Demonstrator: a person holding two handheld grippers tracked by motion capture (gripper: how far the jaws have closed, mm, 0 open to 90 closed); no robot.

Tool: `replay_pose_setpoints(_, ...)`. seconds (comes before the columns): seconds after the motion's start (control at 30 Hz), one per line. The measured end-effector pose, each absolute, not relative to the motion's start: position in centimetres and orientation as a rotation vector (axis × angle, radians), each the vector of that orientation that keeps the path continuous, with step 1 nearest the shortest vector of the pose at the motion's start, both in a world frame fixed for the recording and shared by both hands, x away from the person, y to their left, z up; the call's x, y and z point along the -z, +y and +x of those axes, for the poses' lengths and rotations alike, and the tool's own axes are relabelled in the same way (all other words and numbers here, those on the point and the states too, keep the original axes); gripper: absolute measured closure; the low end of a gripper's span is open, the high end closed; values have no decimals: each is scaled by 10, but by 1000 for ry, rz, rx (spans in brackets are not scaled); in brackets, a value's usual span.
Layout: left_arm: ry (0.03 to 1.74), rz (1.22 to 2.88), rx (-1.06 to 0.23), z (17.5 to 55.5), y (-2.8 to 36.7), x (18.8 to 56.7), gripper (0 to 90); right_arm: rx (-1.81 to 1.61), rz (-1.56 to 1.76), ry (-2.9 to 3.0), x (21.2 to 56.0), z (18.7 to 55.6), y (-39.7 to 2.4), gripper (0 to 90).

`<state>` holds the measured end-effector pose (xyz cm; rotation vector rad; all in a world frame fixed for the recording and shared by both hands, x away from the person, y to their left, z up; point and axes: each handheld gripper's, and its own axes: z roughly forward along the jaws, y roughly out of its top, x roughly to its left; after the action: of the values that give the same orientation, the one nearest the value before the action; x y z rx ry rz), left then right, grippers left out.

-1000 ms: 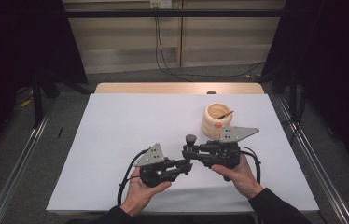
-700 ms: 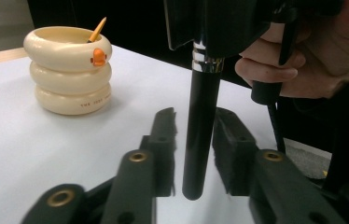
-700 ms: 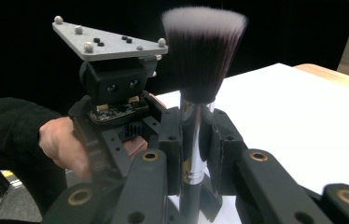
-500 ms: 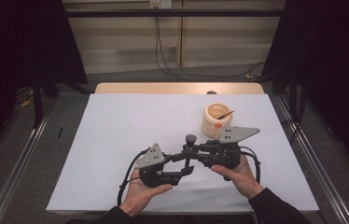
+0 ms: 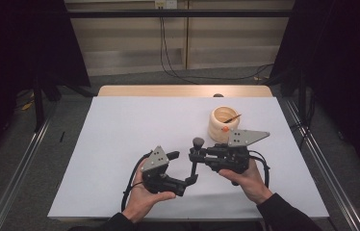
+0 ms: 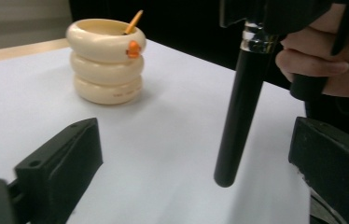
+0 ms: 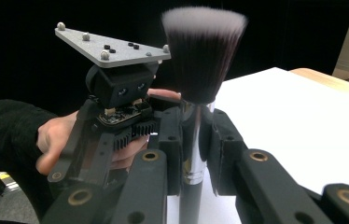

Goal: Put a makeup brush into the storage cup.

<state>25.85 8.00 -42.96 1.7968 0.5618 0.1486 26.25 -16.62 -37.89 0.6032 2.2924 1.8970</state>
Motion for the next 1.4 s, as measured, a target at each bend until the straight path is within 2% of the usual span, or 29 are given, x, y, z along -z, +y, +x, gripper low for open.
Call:
replay_pose_setpoints(0.53, 607, 1717, -203, 258, 107, 427, 16, -1893, 615, 2275, 377, 264, -171, 780)
replay_pose_setpoints(1.1, 651, 1738, -334, 258, 159, 418, 19, -1868, 626, 2266, 377, 267, -175, 780)
replay_pose_setpoints(1.4, 717, 1752, -359, 244, 191, 432, 18, -1874, 643, 2243, 376, 269, -181, 780)
